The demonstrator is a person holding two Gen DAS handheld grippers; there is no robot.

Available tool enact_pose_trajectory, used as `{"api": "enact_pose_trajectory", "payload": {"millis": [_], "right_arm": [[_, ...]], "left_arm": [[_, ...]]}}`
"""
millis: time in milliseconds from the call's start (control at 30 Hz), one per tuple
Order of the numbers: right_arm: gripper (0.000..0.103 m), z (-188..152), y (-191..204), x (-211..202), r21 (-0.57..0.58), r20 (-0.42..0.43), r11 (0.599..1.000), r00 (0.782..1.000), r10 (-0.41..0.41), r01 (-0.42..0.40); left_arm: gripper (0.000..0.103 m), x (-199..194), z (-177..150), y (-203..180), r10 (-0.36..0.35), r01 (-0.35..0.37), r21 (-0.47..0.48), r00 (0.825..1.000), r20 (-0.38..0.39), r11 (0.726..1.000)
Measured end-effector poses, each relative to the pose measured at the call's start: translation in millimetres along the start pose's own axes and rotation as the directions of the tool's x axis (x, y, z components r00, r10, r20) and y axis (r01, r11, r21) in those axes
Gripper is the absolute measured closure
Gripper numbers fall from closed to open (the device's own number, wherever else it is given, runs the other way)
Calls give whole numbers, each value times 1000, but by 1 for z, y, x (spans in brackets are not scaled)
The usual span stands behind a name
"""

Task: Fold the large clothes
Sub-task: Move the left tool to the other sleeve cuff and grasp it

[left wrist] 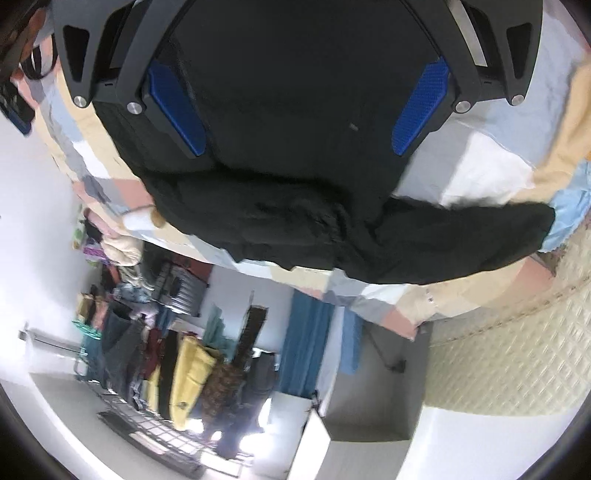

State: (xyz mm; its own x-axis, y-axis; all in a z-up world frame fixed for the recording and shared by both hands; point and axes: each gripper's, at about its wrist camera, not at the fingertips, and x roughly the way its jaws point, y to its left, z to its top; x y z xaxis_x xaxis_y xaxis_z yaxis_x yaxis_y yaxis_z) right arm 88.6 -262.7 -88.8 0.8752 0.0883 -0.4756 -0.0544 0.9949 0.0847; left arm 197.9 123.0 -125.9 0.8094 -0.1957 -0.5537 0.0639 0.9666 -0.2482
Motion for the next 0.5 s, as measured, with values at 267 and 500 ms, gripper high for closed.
{"api": "enact_pose_trajectory", "payload": {"millis": [267, 500], "right_arm": [[0, -3, -1, 12, -7, 21, 1000, 1000, -15, 15], [0, -6, -8, 29, 30, -27, 998, 999, -45, 46]], "left_arm": [[1, 33, 69, 139, 112, -107, -181, 994, 15, 978], [12, 91, 55, 293, 177, -194, -481, 981, -81, 855]]}}
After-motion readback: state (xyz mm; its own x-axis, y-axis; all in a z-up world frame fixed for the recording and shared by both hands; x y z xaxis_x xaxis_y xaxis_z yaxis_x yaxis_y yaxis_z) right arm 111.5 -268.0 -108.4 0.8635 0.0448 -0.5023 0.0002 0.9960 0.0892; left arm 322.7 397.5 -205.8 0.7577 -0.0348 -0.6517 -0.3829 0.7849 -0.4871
